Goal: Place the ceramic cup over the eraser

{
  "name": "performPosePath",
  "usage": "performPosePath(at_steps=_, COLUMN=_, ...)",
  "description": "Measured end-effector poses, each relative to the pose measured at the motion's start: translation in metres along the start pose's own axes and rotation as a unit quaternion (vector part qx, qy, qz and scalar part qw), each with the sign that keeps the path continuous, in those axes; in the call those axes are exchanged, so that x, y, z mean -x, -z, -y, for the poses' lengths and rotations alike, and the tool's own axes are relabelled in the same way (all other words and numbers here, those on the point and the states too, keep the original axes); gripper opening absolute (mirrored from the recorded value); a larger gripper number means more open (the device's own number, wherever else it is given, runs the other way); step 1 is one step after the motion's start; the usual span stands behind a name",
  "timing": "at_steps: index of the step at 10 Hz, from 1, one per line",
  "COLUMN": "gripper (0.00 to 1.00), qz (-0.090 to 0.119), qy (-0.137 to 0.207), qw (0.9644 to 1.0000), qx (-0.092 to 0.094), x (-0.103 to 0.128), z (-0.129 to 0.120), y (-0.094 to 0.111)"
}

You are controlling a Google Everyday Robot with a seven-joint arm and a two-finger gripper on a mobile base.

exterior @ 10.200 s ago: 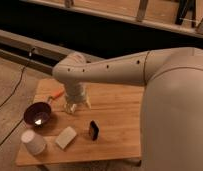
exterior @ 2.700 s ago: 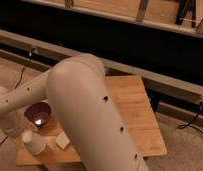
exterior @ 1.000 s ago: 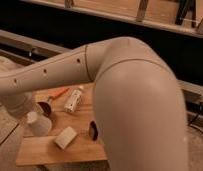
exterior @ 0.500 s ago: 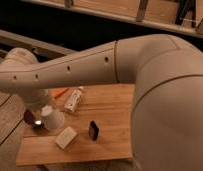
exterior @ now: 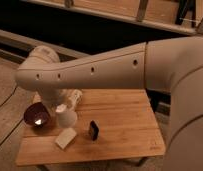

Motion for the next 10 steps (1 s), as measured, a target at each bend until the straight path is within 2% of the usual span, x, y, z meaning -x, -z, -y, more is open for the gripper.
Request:
performPosePath(at_steps=5, gripper=0.09, qz=0.005, qy=-0.034, qw=0.9994, qx=0.004, x=-0.015, z=0.019, y=0.005)
performPosePath(at_steps=10, gripper=0.09, qz=0.007, qy=-0.085, qw=0.9963, qx=-0.007, x=-0.044, z=0.05, y=0.009)
